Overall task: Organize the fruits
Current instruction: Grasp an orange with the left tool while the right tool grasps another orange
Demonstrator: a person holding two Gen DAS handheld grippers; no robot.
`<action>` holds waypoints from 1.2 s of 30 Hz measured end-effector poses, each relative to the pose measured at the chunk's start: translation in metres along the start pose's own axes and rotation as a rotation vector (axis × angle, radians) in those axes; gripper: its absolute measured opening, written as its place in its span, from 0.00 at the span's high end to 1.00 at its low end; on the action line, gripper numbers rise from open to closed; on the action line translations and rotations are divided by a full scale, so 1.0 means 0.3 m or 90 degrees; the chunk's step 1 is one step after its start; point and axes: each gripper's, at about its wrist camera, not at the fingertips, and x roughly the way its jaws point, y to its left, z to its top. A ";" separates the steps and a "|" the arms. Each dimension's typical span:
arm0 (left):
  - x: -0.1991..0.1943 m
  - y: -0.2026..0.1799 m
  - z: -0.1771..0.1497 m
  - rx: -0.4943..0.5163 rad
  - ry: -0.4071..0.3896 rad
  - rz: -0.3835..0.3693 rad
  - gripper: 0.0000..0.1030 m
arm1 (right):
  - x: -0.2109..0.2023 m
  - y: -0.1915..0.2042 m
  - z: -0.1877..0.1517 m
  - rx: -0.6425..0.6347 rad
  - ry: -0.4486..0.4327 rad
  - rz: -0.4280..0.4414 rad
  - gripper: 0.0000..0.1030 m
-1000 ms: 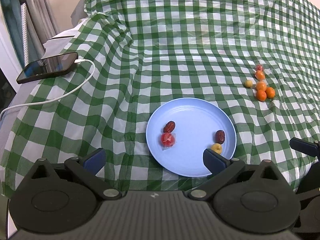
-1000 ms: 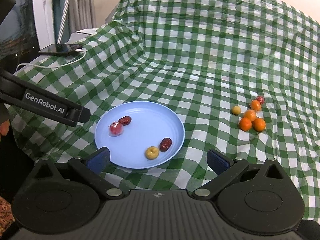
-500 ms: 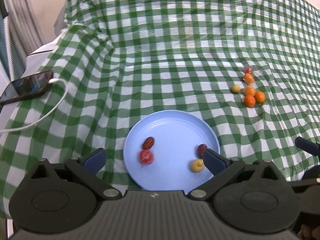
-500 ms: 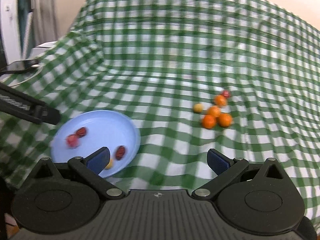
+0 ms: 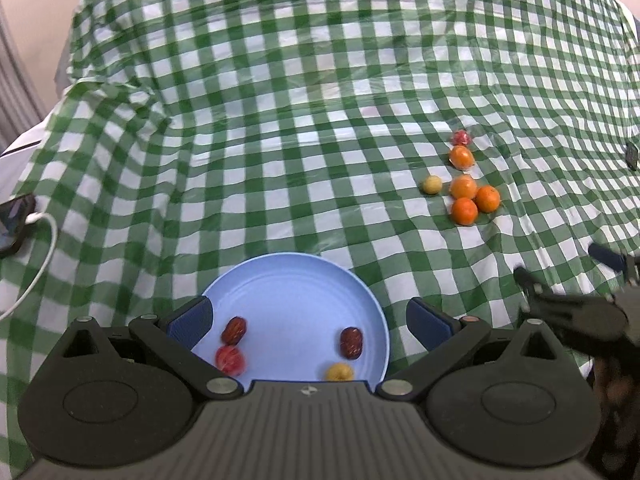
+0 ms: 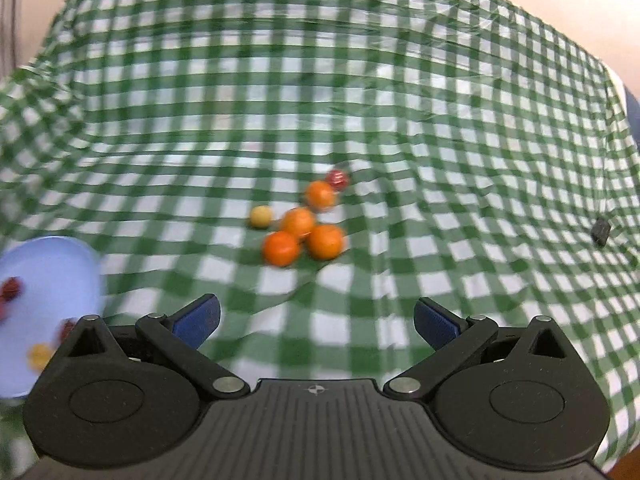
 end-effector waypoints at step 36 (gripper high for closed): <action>0.717 -0.575 0.328 0.059 0.085 -0.127 0.19 | 0.631 -0.397 0.055 0.118 0.004 -0.106 0.62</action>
